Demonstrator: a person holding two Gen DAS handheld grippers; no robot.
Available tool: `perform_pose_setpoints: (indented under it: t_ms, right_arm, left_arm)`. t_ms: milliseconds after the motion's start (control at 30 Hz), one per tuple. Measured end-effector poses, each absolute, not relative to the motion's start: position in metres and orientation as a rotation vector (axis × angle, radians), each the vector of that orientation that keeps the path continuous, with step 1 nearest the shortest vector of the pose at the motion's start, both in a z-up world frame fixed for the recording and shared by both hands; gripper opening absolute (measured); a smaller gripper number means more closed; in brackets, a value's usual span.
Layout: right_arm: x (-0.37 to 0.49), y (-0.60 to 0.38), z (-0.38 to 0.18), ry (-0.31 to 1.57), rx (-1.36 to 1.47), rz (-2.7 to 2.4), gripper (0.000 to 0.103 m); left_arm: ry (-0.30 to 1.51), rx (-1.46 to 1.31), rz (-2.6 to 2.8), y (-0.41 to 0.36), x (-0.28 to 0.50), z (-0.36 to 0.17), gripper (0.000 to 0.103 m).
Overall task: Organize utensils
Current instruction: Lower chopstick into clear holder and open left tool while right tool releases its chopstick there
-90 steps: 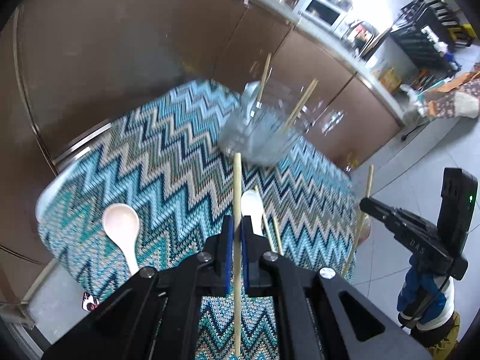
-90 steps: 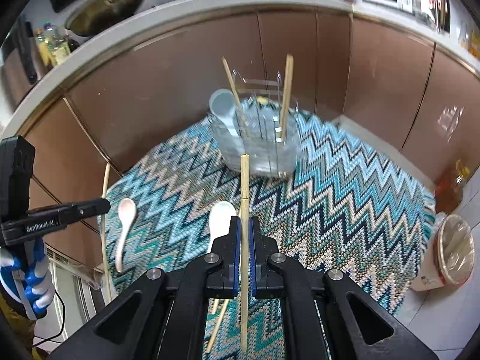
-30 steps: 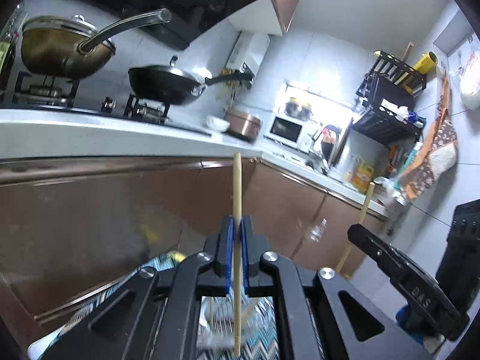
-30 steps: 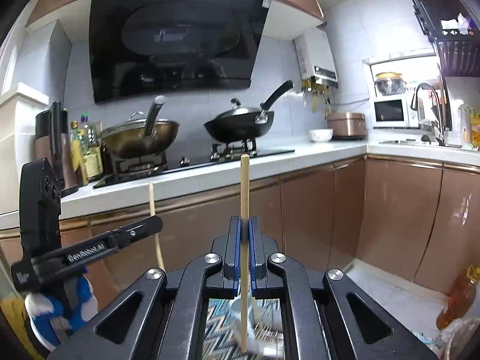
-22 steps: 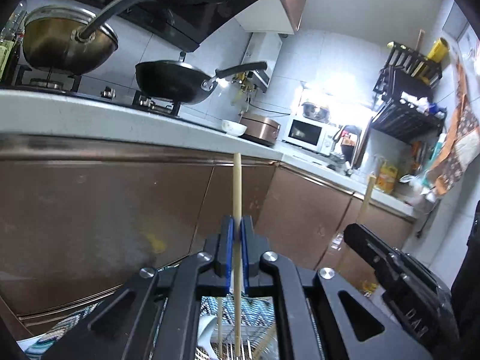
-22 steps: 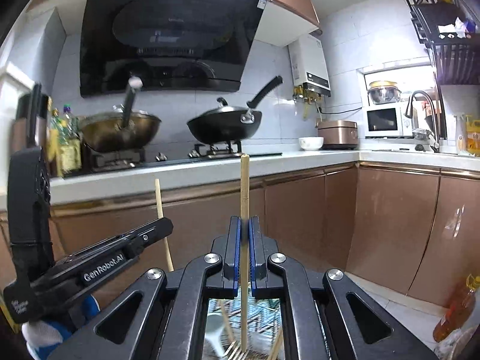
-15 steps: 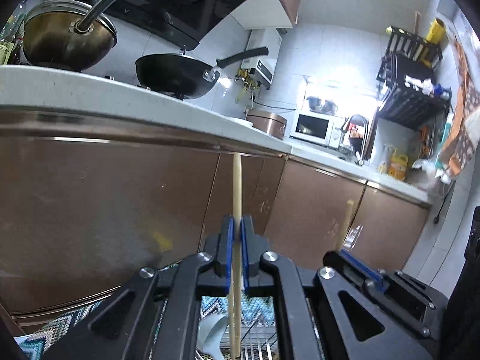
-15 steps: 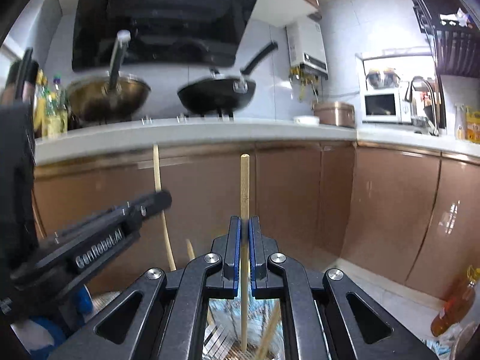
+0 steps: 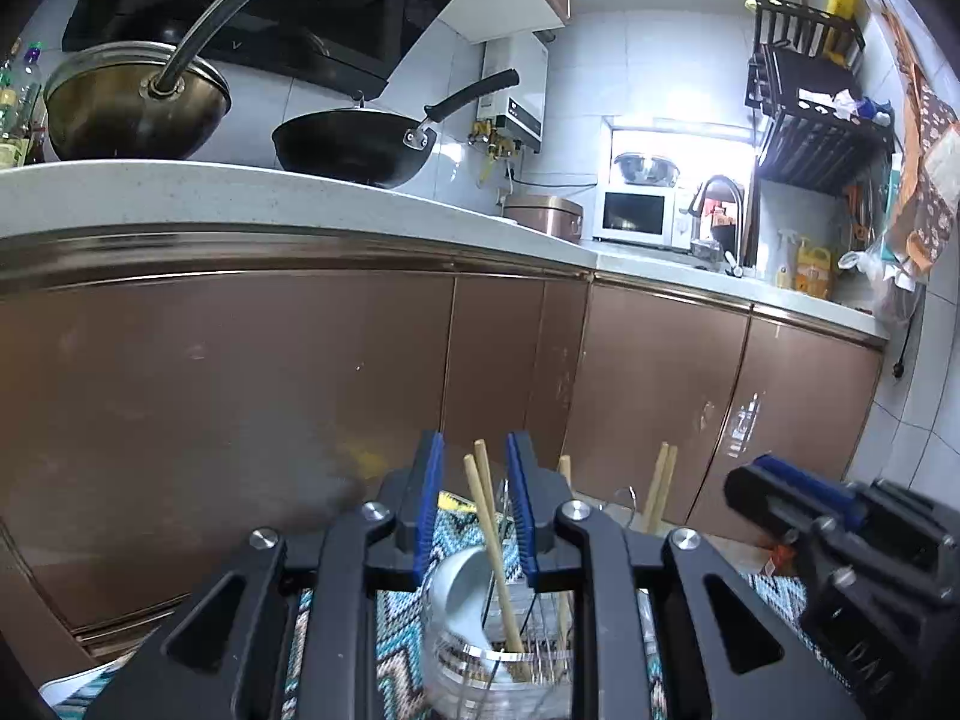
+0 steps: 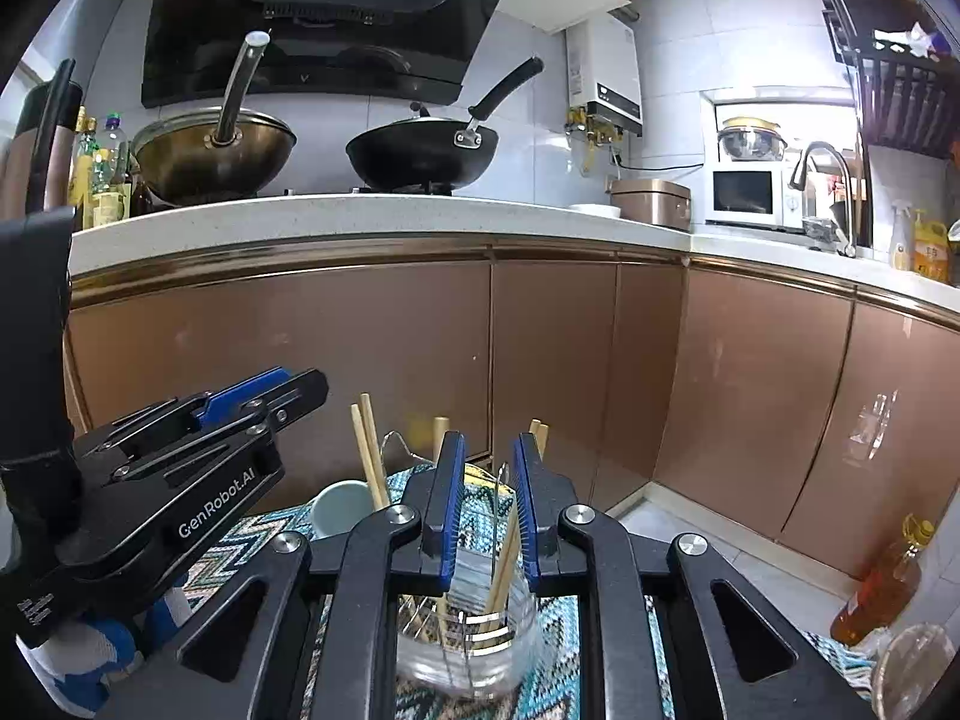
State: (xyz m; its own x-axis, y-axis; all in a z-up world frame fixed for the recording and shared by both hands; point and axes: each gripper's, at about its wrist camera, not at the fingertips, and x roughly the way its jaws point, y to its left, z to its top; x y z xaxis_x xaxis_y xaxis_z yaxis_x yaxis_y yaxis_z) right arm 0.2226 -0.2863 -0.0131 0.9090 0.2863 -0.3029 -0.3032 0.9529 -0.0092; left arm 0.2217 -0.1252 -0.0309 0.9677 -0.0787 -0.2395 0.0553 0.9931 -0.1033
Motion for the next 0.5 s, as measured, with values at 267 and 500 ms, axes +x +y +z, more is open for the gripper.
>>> perform_pose_setpoints:
  t_ms: [267,500]
  right_arm:
    - [0.186,-0.286,-0.006,0.367,-0.062,0.303,0.019]
    - [0.152,-0.281,-0.004,0.414,-0.078,0.314,0.019]
  left_arm:
    - [0.273,-0.079,-0.067,-0.114,0.181,-0.021,0.021]
    - [0.285,-0.070,-0.068,-0.106,0.151,-0.009,0.021]
